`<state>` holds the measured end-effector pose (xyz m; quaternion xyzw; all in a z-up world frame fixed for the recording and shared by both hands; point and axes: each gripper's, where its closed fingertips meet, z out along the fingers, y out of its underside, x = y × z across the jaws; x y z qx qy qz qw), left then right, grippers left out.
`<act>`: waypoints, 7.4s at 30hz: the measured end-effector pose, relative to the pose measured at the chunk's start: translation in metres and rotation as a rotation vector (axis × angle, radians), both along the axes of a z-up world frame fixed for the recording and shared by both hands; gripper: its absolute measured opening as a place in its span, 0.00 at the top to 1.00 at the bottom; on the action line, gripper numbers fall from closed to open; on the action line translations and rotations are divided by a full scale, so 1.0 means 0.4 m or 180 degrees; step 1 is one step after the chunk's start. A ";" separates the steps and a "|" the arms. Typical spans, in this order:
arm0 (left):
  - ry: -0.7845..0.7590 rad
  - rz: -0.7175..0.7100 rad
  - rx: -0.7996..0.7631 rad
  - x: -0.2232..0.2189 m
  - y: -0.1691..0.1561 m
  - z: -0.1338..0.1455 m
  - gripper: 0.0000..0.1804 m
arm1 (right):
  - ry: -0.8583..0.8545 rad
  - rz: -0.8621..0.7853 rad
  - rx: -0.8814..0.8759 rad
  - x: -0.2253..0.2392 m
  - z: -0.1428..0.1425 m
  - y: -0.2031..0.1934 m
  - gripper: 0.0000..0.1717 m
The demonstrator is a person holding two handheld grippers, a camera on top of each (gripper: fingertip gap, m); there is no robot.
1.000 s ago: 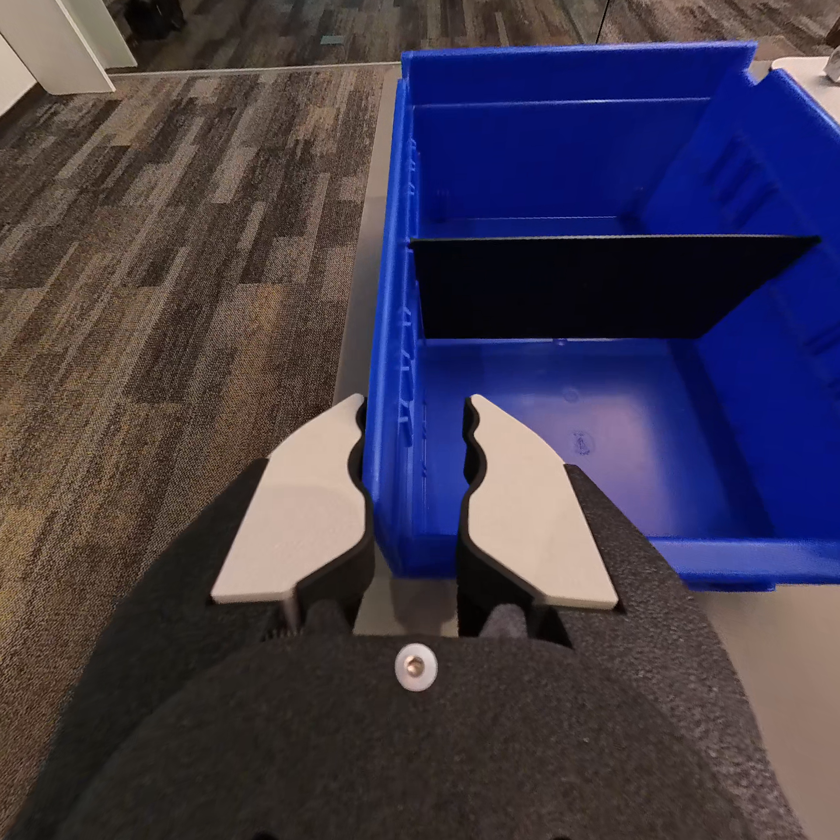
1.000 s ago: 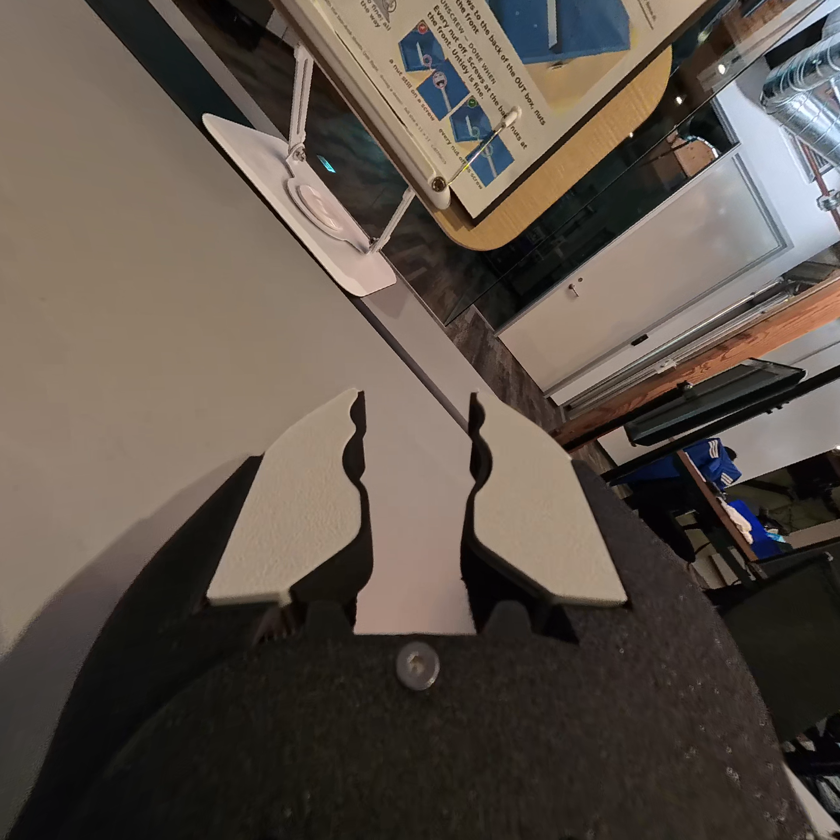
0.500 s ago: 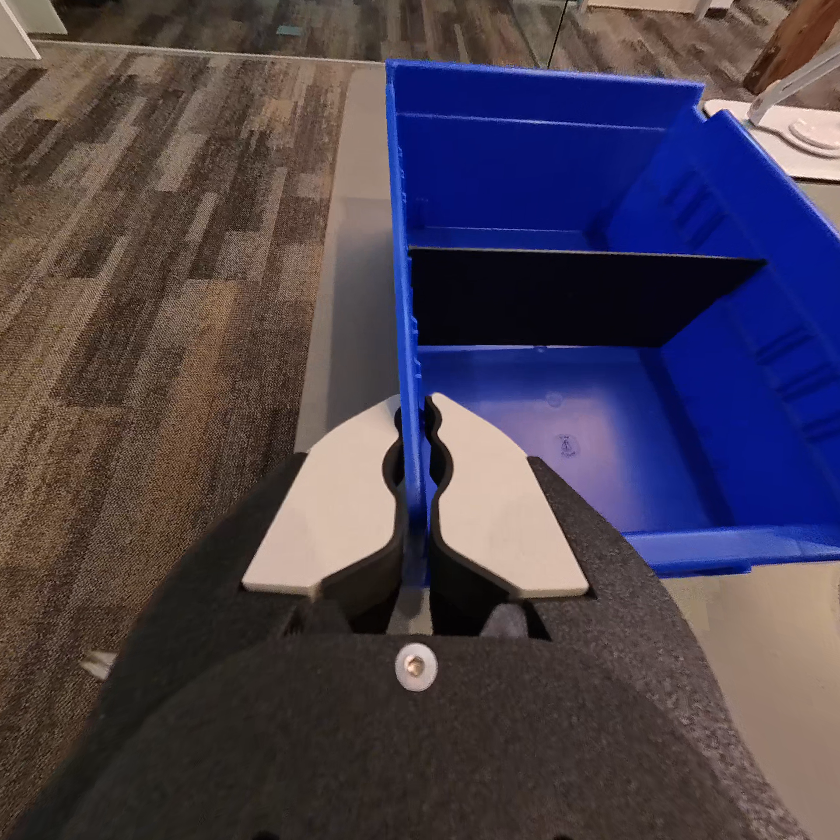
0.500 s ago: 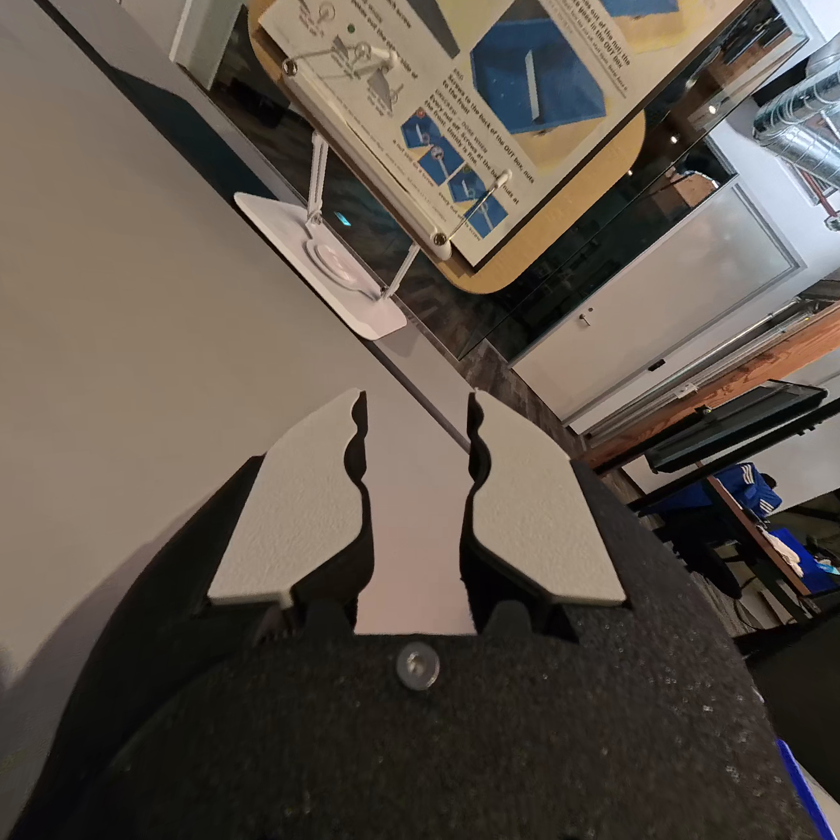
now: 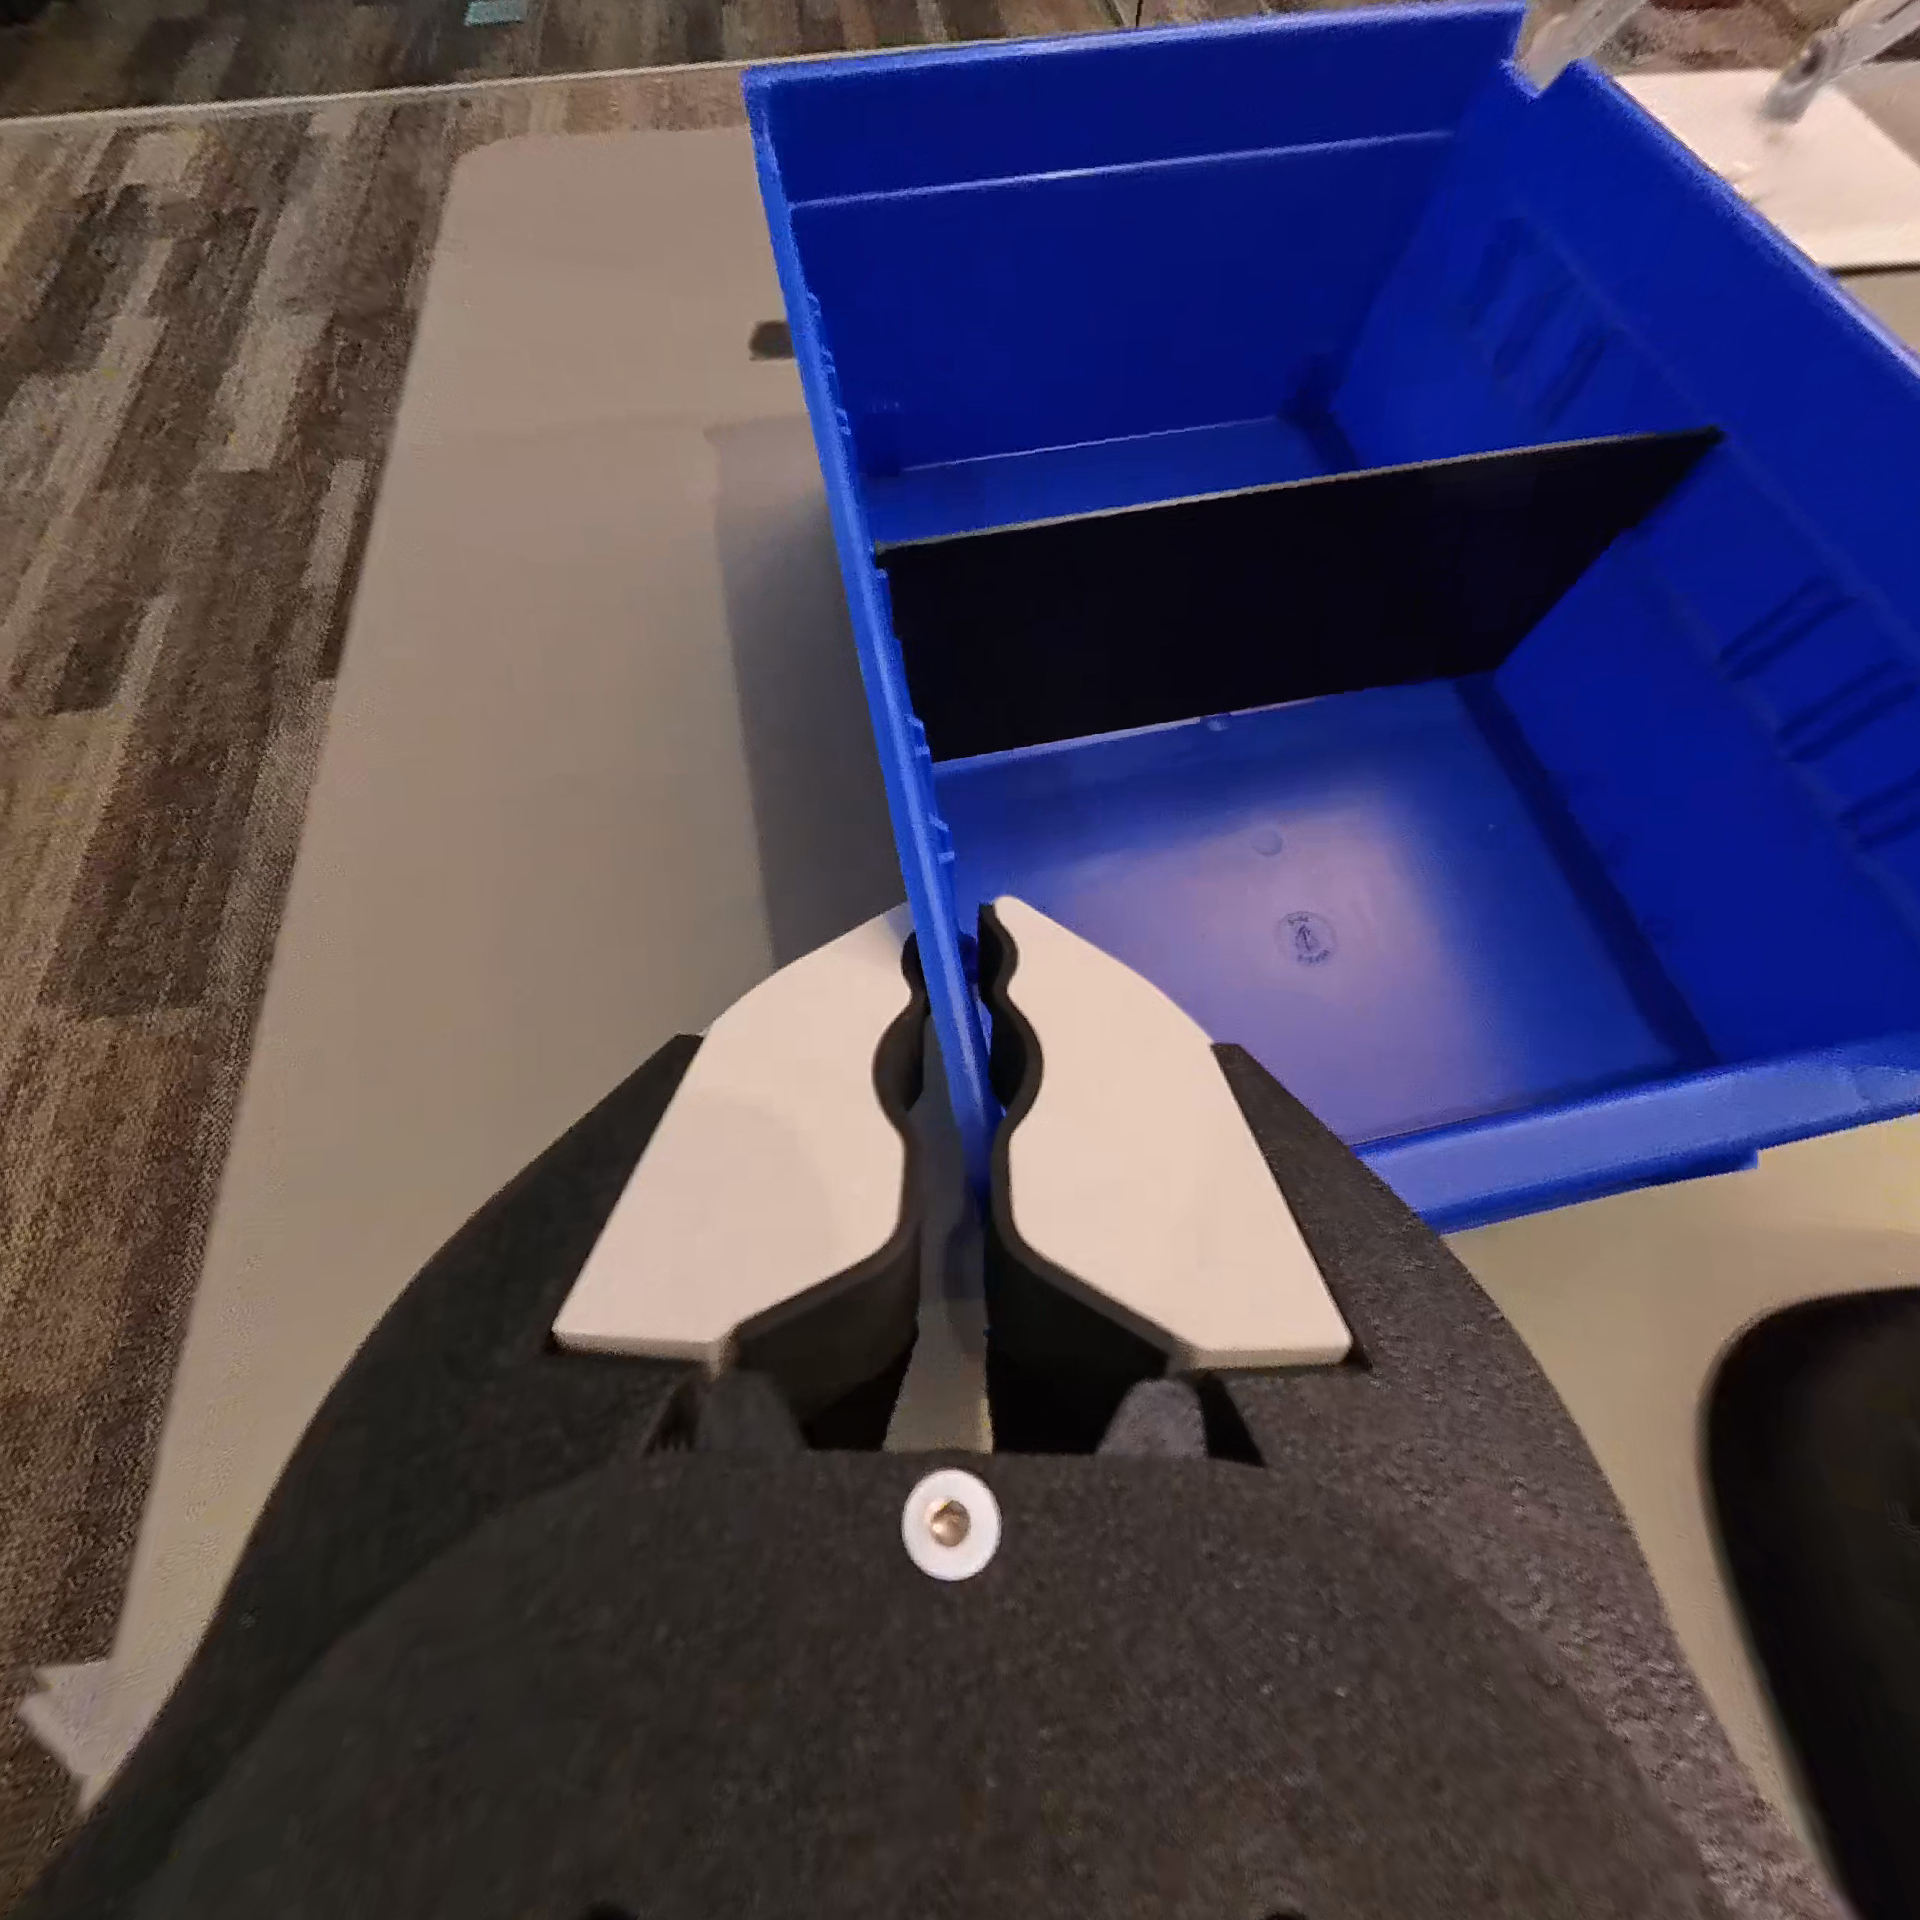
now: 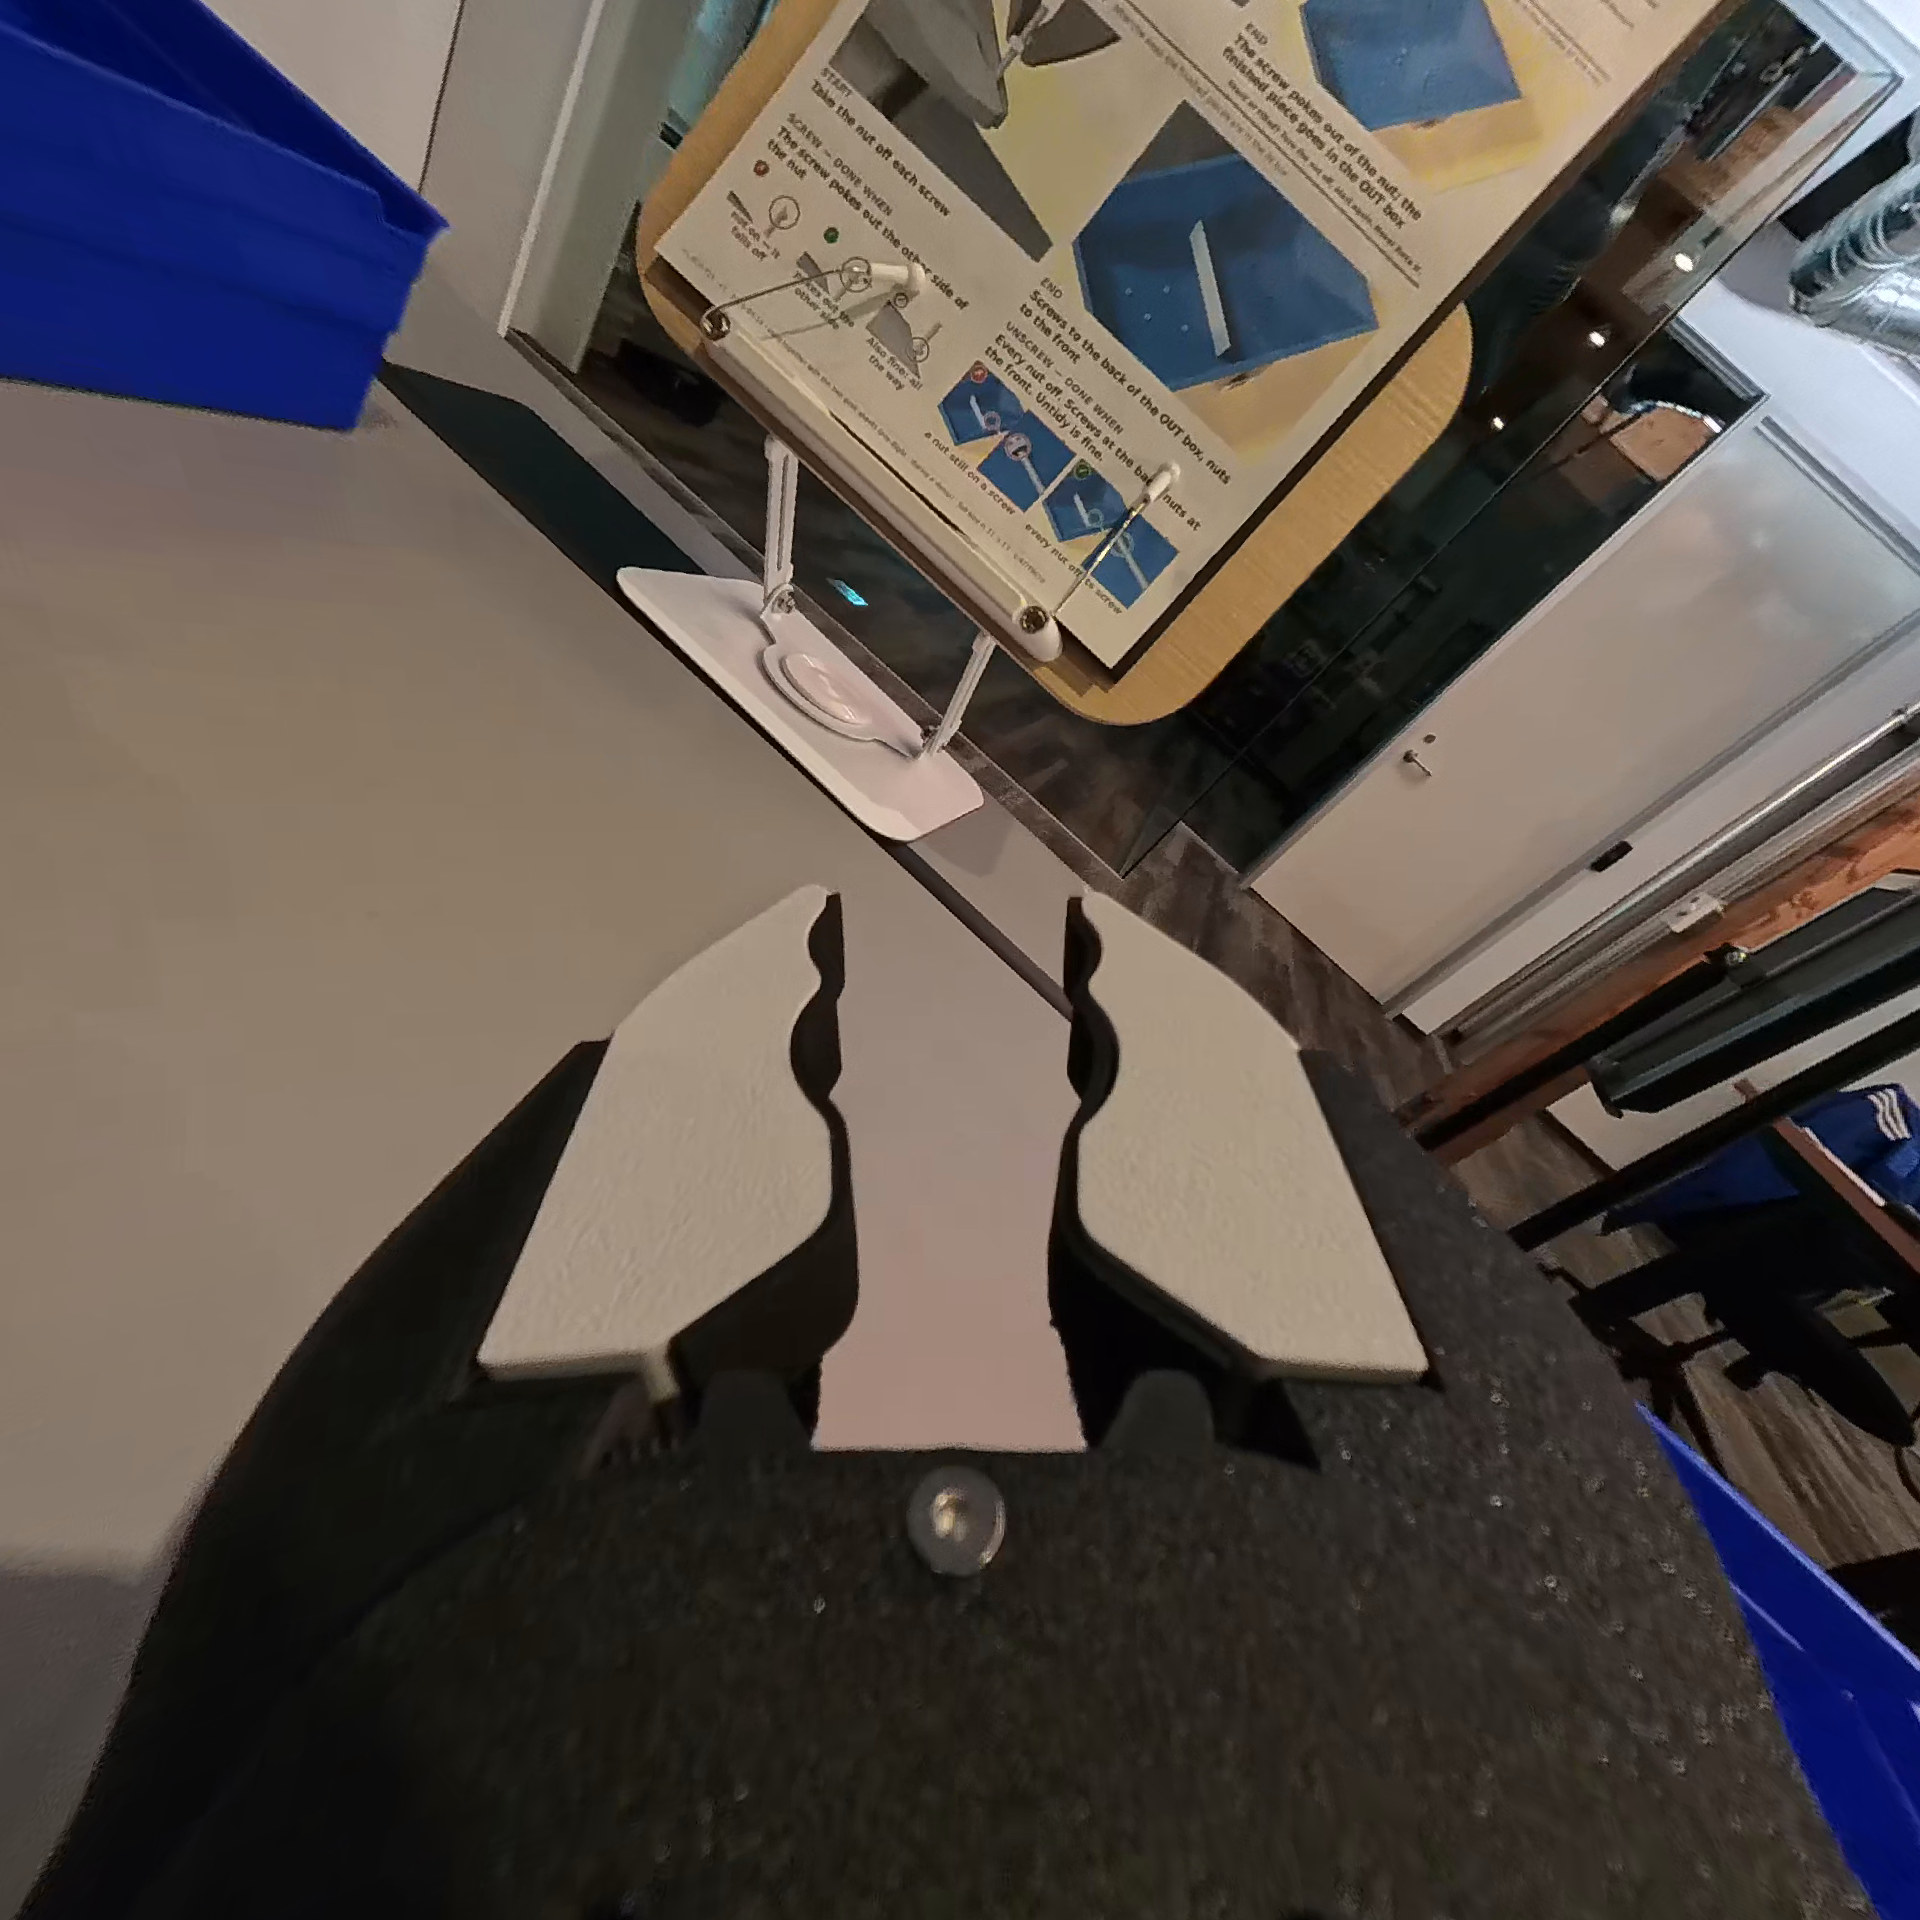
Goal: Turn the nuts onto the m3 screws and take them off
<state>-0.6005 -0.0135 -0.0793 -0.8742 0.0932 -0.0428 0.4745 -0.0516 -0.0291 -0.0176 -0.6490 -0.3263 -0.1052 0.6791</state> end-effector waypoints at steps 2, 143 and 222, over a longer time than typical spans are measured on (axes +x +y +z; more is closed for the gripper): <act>0.0071 -0.0062 -0.0004 0.051 0.006 -0.001 0.96 | 0.0087 -0.0030 -0.0040 0.014 0.000 0.000 0.76; -0.0633 0.0956 0.0822 -0.137 -0.567 0.095 0.72 | -0.0451 0.0126 -0.4735 -1.208 -0.251 0.186 0.97; 0.0420 0.0848 0.0947 -0.318 -0.150 0.272 0.78 | 0.0961 -0.1110 -0.4384 -0.276 -0.256 0.072 0.92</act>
